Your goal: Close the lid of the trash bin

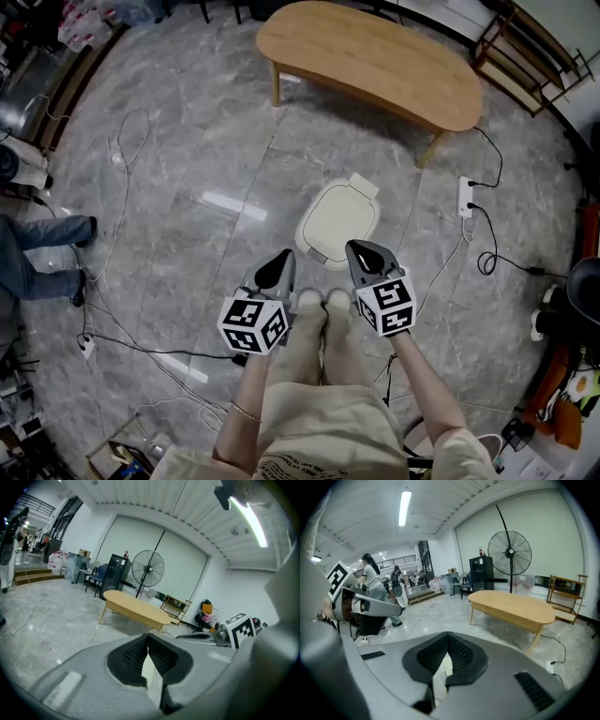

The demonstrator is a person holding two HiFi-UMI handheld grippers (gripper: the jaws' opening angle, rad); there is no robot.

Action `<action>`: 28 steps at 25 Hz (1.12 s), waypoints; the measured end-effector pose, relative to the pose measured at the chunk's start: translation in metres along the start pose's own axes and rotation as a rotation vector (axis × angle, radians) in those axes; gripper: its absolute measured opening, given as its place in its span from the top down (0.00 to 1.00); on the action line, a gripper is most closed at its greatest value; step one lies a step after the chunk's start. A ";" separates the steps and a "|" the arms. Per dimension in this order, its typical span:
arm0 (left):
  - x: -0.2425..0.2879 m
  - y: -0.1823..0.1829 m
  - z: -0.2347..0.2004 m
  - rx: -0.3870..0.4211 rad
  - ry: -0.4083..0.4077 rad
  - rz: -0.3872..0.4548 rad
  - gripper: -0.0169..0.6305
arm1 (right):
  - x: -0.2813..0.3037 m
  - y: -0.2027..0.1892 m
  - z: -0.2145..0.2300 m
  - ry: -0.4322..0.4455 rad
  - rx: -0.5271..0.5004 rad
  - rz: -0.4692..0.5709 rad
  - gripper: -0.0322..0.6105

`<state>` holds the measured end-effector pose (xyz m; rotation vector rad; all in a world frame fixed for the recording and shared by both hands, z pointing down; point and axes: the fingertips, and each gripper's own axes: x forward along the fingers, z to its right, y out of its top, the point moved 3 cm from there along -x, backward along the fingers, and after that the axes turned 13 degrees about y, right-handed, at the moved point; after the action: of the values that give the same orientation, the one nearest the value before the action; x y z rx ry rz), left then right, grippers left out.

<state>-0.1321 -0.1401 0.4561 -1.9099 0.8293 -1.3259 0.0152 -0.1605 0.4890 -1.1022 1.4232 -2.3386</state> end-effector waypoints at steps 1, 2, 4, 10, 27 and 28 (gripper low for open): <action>-0.004 0.006 0.001 0.003 0.001 0.013 0.94 | -0.004 0.007 -0.001 0.000 -0.001 0.014 0.94; -0.008 0.013 0.002 0.007 0.002 0.025 0.94 | -0.009 0.015 -0.002 0.000 -0.002 0.029 0.94; -0.016 0.025 0.003 0.016 0.003 0.049 0.94 | -0.017 0.030 -0.005 0.002 -0.003 0.060 0.94; -0.035 0.062 0.006 0.043 -0.001 0.132 0.94 | -0.034 0.075 -0.013 0.023 -0.021 0.145 0.94; -0.083 0.145 0.016 0.104 -0.001 0.326 0.94 | -0.081 0.168 -0.019 0.067 -0.052 0.342 0.94; -0.085 0.148 0.017 0.108 -0.001 0.334 0.94 | -0.085 0.171 -0.018 0.069 -0.054 0.350 0.94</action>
<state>-0.1596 -0.1554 0.2870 -1.6054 1.0049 -1.1410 0.0272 -0.1939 0.3004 -0.7184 1.5659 -2.1176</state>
